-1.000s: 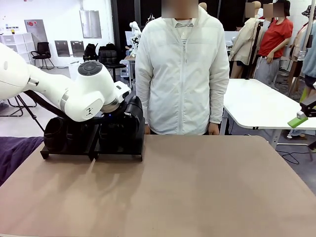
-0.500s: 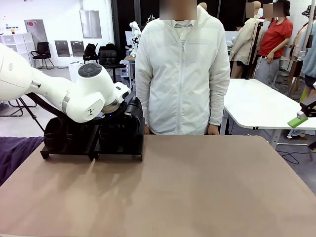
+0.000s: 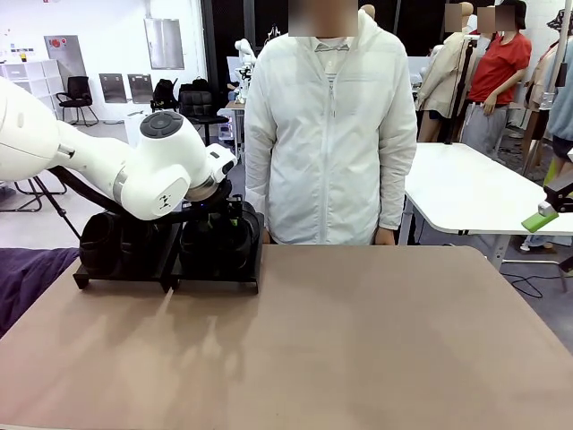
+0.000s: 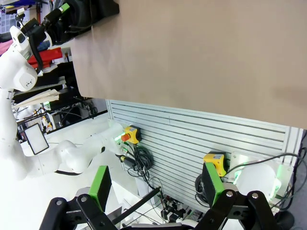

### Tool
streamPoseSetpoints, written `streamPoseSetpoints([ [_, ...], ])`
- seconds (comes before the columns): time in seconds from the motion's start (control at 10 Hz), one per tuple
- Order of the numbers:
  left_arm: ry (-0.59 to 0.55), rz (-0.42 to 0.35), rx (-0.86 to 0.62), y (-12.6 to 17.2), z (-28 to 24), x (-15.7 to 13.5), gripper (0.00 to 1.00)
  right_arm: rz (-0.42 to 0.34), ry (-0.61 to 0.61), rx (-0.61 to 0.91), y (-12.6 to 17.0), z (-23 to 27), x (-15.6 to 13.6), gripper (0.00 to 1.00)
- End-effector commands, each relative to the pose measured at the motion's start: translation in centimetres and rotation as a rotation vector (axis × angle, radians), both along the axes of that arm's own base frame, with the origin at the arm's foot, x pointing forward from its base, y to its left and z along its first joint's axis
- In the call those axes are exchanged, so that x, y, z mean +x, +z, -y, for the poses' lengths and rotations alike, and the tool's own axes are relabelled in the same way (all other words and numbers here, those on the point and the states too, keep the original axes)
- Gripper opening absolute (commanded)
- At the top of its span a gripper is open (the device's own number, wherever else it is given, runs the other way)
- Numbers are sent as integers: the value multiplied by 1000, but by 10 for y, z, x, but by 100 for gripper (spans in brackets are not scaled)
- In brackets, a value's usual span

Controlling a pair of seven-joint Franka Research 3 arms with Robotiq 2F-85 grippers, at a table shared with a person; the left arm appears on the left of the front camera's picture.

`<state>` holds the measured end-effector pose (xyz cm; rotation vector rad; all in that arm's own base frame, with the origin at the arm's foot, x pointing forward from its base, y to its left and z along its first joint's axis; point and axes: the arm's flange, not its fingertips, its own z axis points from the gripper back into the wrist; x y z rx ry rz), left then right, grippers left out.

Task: Organize the shoes by placing them on the stand.
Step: Place the Shoe from the middle of the table onto the Shoes Stand.

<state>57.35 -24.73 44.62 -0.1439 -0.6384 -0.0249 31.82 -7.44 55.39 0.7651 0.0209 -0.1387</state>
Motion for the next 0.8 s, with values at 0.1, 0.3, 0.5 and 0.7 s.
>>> streamPoseSetpoints([
  [0.1, -20, 9, 13, 7, 6, -12, 100, 12, 15, 7, 2, 2, 0, 100],
  [0.3, -64, 1, 69, 31, 20, -47, 100, 12, 15, 7, 2, 2, 0, 100],
  [0.5, -83, -1, 119, 63, 40, -109, 100, 12, 15, 7, 2, 2, 0, 100],
  [0.7, -241, -81, 154, 74, 43, -172, 100, 12, 15, 7, 2, 2, 0, 100],
])
